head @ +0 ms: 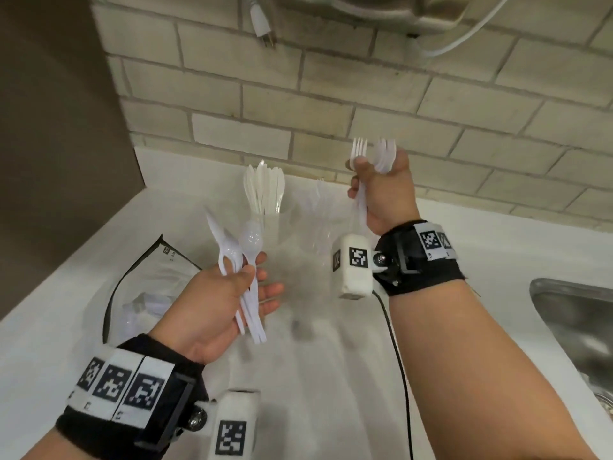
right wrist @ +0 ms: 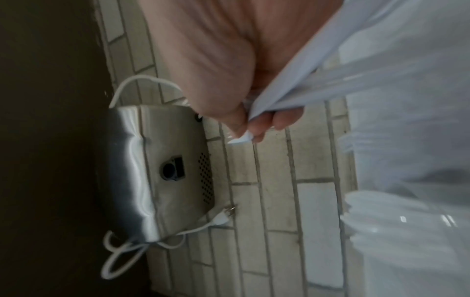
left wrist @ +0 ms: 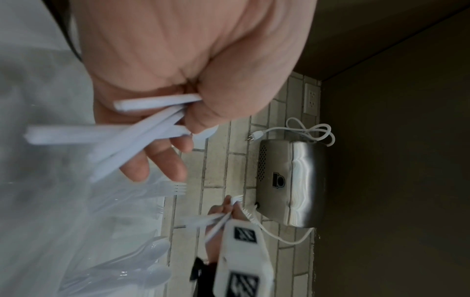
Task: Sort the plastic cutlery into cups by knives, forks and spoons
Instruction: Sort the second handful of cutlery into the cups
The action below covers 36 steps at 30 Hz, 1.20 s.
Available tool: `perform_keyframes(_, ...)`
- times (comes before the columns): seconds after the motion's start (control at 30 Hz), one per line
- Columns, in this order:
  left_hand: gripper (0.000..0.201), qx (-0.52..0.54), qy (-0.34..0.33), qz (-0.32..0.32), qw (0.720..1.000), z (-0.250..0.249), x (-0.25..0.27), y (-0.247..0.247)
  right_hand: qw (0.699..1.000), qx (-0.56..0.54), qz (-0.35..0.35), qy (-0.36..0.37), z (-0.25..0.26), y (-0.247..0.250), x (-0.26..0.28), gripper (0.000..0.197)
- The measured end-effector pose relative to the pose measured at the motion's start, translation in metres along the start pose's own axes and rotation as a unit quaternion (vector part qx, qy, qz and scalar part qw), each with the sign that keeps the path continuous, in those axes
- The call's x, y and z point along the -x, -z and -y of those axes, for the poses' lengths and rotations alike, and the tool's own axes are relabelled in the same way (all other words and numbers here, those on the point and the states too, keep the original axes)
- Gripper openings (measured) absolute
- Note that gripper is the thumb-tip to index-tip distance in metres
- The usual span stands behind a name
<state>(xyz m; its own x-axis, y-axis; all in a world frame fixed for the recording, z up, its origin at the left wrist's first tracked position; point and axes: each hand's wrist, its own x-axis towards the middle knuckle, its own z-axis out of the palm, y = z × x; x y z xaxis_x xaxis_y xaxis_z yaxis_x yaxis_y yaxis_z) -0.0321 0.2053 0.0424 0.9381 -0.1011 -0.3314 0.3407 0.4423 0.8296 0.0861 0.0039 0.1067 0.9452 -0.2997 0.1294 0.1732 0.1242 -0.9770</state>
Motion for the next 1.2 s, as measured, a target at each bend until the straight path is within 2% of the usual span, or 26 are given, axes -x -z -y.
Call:
perform_keyframes(0.1,0.022,-0.005,0.001,-0.009,1.000,-0.002,-0.005,-0.003,0.998,-0.005,0.011,0.066,0.003,-0.015,-0.025,0.040)
perform_keyframes(0.27,0.020,0.004,-0.005,-0.014,1.000,-0.002,-0.012,0.000,0.994,-0.038,-0.033,0.102,-0.022,-0.023,-0.049,0.044)
perform_keyframes(0.37,0.021,0.005,-0.003,-0.015,1.000,0.000,-0.013,0.004,0.995,0.012,-0.054,0.082,-0.046,-0.020,-0.054,0.048)
perform_keyframes(0.47,0.022,0.004,-0.002,-0.018,1.000,0.003,-0.014,0.005,0.997,0.053,-0.037,0.039,-0.067,-0.015,-0.054,0.047)
perform_keyframes(0.57,0.022,-0.001,0.000,-0.017,1.000,0.004,-0.014,0.003,1.000,0.018,-0.004,0.012,-0.076,-0.010,-0.054,0.050)
perform_keyframes(0.63,0.022,-0.002,0.001,-0.019,1.000,0.004,-0.015,0.002,1.000,-0.006,0.003,0.023,-0.076,-0.006,-0.056,0.052)
perform_keyframes(0.73,0.021,-0.002,0.004,-0.023,1.000,0.004,-0.016,0.000,0.997,0.040,0.010,0.067,-0.074,-0.005,-0.059,0.046)
perform_keyframes(0.83,0.021,-0.003,0.006,-0.023,1.000,0.004,-0.016,-0.003,0.986,0.122,0.016,0.108,-0.075,-0.005,-0.062,0.028)
perform_keyframes(0.9,0.020,-0.004,0.009,-0.020,1.000,0.005,-0.016,-0.005,0.974,0.200,0.031,0.101,-0.081,-0.004,-0.062,0.020)
perform_keyframes(1.0,0.020,-0.008,0.011,-0.023,1.000,0.004,-0.015,-0.007,0.951,0.296,0.056,0.068,-0.093,0.001,-0.058,0.018)
perform_keyframes(1.1,0.018,-0.021,0.013,-0.020,0.999,0.004,-0.016,-0.009,0.949,0.297,0.028,0.105,-0.079,0.004,-0.048,0.021)
perform_keyframes(1.2,0.015,-0.064,0.005,-0.017,0.998,0.004,-0.016,-0.013,0.978,0.176,0.043,0.102,-0.051,-0.003,-0.014,0.014)
